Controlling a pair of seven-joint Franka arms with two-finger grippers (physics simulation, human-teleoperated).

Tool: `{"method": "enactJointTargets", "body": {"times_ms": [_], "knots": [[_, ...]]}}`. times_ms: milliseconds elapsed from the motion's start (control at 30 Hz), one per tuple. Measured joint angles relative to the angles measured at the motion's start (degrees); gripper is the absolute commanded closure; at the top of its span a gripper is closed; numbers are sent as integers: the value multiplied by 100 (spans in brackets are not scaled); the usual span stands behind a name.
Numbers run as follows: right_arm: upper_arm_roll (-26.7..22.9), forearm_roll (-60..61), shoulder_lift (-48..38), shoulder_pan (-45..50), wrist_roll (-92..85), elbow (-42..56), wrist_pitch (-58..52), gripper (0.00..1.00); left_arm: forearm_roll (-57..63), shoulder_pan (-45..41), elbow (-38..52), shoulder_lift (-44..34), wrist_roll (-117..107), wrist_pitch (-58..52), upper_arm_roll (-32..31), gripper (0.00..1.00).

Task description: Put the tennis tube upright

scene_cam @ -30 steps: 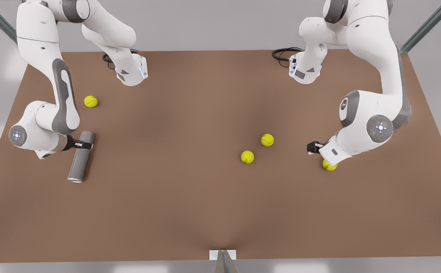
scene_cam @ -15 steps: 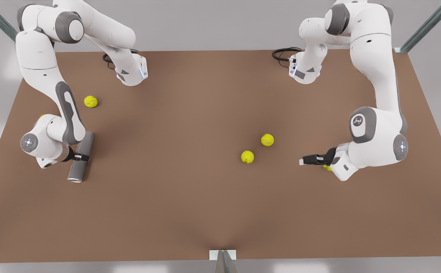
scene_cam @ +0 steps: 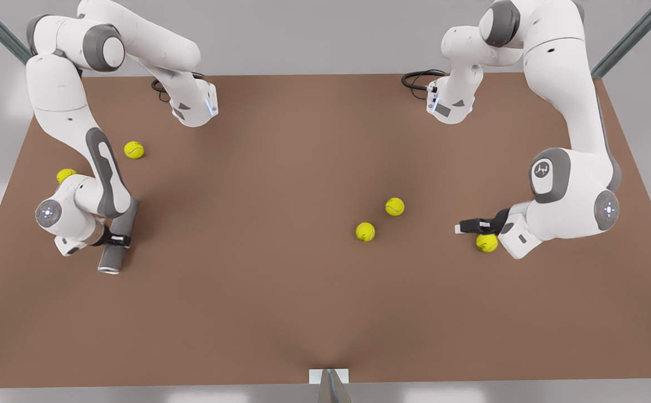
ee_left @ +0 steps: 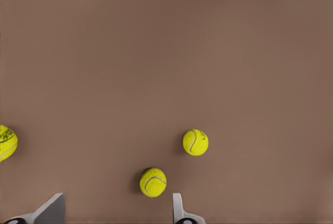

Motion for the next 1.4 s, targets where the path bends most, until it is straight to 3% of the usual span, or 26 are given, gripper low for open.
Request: {"method": "enactJointTargets", "body": {"times_ms": [267,533,767,967,1133,1400], "knots": [[72,-114,69,386,-526,947,-612,34,45,-1,-6,14,27,-71,2,0],[77,-773,291,2232,-1085,1517,-778,33,55,-1,-6,22,43,-87,2,0],[545,-853,861,2891,-1763,2739,-815,33,64,-1,-6,7,54,-100,22,0],[598,-941,1380,3530,-2716,3722,-811,33,148,-1,-6,-2,60,-112,20,0],[898,-941,2255,3685,-3885,5073,-955,34,165,0,-6,-11,65,-128,21,0],[825,-1205,2999,4563,-5257,6107,-1285,34,170,0,-6,11,69,-138,21,0]]}}
